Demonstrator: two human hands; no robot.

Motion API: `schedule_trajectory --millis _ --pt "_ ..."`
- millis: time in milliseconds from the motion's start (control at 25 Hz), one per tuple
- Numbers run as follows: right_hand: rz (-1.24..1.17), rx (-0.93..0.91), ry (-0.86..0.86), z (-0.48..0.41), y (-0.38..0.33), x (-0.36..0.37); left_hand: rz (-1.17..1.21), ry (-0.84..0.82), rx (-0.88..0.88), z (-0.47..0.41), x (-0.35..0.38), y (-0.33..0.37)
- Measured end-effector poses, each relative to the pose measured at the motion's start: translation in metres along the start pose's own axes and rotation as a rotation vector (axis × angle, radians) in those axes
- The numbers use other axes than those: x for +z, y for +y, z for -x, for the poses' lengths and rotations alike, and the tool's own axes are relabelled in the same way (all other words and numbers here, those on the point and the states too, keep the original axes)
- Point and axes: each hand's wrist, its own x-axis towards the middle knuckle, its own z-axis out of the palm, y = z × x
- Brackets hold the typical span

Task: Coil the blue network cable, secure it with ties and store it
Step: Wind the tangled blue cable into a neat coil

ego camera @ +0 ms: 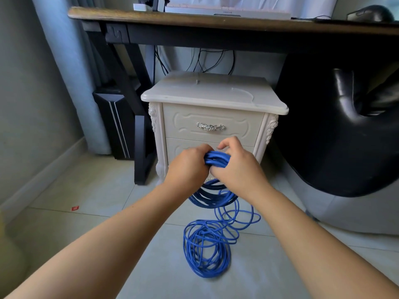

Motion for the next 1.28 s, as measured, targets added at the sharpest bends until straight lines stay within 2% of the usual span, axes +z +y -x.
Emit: schedule_trajectory --millis 240,360,520,720,800,920,1000,1040,1160,1280 --pt "-0.267 0.129 -0.162 -0.010 0.021 -0.017 0.500 0.059 -0.207 -0.005 0.003 -0.002" --pt "-0.230 0.120 -0.165 -0.008 0.022 -0.025 0.650 0.125 -0.307 -0.007 0.000 0.001" --pt "-0.119 0.138 -0.169 0.001 0.015 -0.023 0.738 0.174 -0.341 -0.002 0.001 0.008" --pt "-0.567 0.235 -0.088 0.007 0.014 -0.031 0.952 0.225 -0.440 0.014 -0.008 0.037" --pt "-0.592 0.216 -0.004 0.013 0.012 -0.033 0.994 0.156 -0.450 0.021 -0.011 0.043" --pt "-0.541 0.179 0.137 0.023 0.014 -0.039 0.841 -0.133 -0.382 0.027 -0.024 0.045" --pt "-0.489 0.146 0.155 0.027 0.013 -0.046 0.709 -0.267 -0.320 0.030 -0.036 0.047" --pt "-0.438 0.124 0.153 0.028 0.012 -0.049 0.674 -0.265 -0.272 0.030 -0.041 0.046" --pt "-0.183 -0.028 0.126 0.030 0.004 -0.052 0.512 -0.124 -0.011 0.032 -0.053 0.044" --pt "0.089 -0.141 0.058 0.034 -0.014 -0.053 0.237 -0.148 0.166 0.033 -0.056 0.040"
